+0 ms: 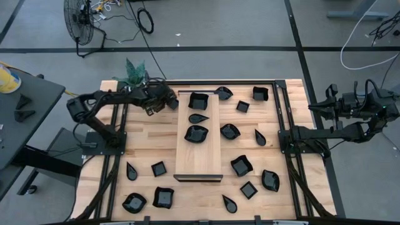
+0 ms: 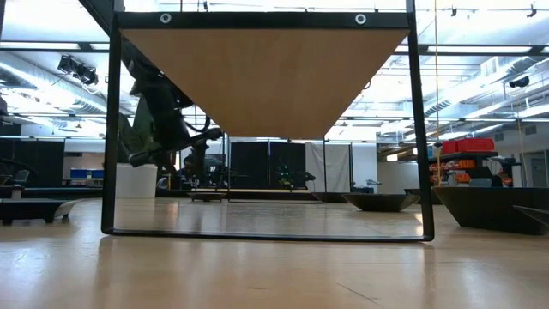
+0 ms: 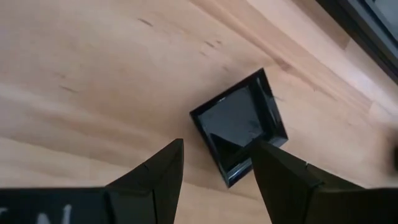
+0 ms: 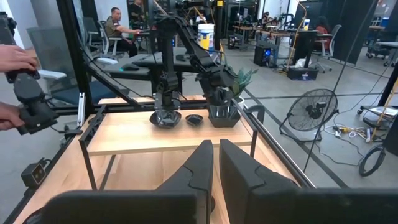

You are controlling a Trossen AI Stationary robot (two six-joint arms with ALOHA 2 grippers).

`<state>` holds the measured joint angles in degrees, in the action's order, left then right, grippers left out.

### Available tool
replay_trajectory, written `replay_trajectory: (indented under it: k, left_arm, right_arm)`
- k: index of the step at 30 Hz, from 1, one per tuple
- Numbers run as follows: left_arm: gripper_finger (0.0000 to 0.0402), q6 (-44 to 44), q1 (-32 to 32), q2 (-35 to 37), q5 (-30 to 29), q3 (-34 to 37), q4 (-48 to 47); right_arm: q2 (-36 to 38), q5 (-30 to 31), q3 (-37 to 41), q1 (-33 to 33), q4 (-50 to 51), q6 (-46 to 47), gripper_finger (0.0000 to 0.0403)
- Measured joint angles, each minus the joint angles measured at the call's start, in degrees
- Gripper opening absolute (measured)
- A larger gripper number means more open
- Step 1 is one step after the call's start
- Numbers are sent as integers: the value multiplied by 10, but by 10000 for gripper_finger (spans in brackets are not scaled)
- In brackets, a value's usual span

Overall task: Pick & Place Mini shaped plates
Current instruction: Put the square plate on the shelf

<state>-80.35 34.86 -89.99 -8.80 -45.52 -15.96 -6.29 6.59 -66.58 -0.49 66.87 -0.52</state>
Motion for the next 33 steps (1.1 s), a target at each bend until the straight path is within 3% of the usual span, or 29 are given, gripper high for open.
replay_trajectory:
  k: [10,17,25,33]
  left_arm:
    - [193,0,13,-39,40,-36,-14]
    - [193,-14,12,-39,36,-36,-59]
    - [193,-19,7,-43,15,-36,-54]
    - [193,-46,-2,-72,29,-46,-54]
  right_arm:
    - [0,0,0,0,0,0,34]
    - [0,0,0,0,0,0,34]
    - [0,0,0,0,0,0,34]
    - [0,0,0,0,0,0,34]
